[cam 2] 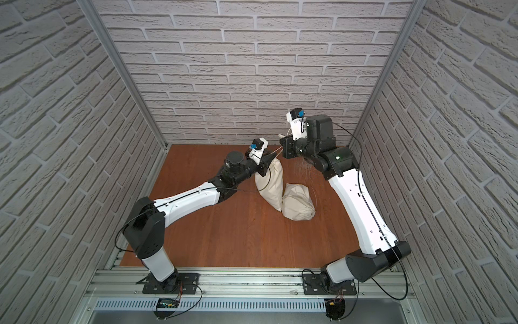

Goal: Close the soil bag
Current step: Frap the soil bag at the center of the board.

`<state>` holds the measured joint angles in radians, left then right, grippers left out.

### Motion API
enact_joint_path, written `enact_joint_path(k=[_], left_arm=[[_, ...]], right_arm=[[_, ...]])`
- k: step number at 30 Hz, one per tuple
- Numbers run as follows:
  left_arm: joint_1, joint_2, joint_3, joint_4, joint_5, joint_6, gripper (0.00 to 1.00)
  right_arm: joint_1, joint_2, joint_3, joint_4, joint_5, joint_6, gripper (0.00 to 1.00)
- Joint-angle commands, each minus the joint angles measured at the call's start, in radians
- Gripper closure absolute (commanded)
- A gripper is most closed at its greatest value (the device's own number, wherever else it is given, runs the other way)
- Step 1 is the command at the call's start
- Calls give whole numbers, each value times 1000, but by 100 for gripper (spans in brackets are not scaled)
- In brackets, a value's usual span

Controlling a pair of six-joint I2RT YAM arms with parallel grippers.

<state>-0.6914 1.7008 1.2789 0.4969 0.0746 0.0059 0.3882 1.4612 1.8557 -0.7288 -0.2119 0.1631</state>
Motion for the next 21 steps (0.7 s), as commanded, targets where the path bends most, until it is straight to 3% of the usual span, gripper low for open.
enact_joint_path(k=[1, 5, 9, 15, 21], left_arm=[[121, -28, -121, -358, -235, 28, 70], [130, -127, -111, -380, -234, 64, 68], [139, -174, -102, -358, -71, 24, 59], [124, -219, -92, -304, 164, -74, 38], [145, -299, -60, -327, 258, -111, 20]], right_arm=[[-34, -102, 138, 276, 1, 24, 97], [-34, -65, 128, 286, -55, 56, 97], [-34, -43, 87, 324, -94, 83, 97], [-25, 14, 48, 349, -168, 100, 97], [-20, 49, 50, 345, -189, 97, 97]])
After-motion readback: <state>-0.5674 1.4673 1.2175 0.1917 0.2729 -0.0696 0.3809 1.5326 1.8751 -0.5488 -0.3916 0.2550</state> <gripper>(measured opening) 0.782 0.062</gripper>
